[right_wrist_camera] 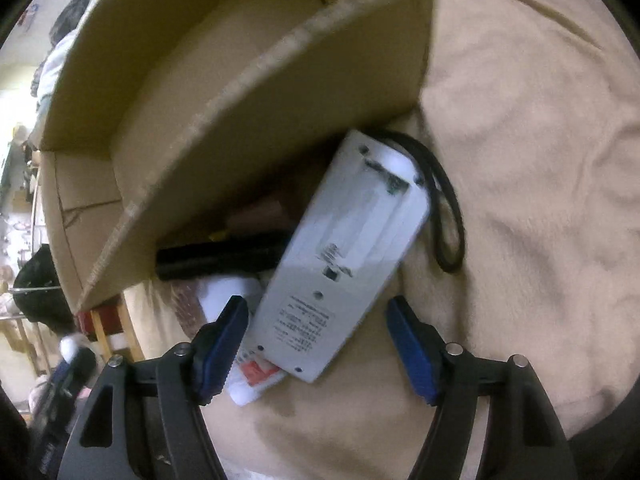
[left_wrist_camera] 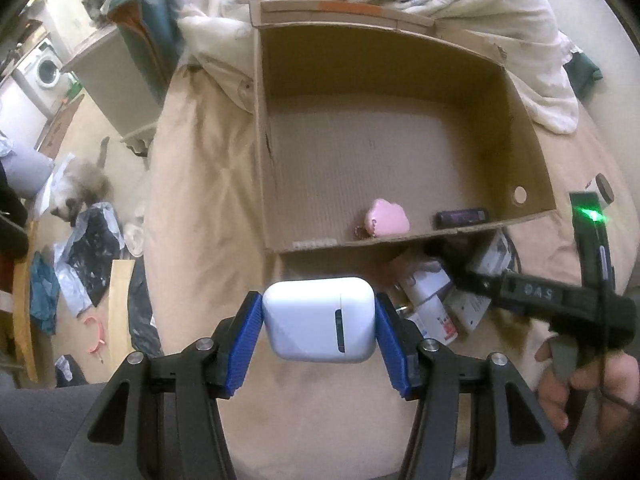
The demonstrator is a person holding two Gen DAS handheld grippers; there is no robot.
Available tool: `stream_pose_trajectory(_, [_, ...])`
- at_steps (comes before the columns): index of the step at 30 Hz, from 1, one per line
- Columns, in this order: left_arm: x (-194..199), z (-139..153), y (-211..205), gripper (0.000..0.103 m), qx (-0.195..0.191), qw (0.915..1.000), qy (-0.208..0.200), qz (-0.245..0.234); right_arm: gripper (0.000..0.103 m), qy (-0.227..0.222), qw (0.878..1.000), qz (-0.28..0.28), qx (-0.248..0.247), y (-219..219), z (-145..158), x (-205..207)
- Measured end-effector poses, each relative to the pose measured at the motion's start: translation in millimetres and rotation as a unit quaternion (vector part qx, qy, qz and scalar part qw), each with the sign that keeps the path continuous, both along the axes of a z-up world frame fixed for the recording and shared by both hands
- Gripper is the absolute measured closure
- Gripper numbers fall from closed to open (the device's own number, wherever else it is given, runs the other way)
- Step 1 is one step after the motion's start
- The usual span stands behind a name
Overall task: Organize rigid objects
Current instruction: 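Grasp the white earbud case with the left tool while the right tool grasps the white remote, then lift both held items and carry them over the box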
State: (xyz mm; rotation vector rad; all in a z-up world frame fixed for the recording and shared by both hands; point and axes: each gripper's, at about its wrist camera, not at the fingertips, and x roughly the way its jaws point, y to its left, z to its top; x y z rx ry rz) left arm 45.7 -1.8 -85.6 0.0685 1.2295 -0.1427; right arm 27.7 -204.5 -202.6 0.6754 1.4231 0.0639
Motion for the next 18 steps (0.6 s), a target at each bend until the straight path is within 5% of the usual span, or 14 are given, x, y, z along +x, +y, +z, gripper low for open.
stream_pose_trajectory(5, [-3, 1, -2, 0.051, 0.008, 0.9999, -0.007, -0.004, 0.049, 0.002, 1.0, 0.005, -0.011, 2, 9, -6])
stream_pose_trajectory(11, [-2, 3, -1, 0.051, -0.009, 1.0, -0.003, -0.004, 0.055, -0.005, 0.994, 0.087, -0.062, 17, 30, -30])
stream_pose_trajectory(18, [-3, 2, -9, 0.051, -0.003, 0.9999, -0.003, -0.016, 0.055, 0.02, 0.981, 0.144, -0.129, 47, 7, -31])
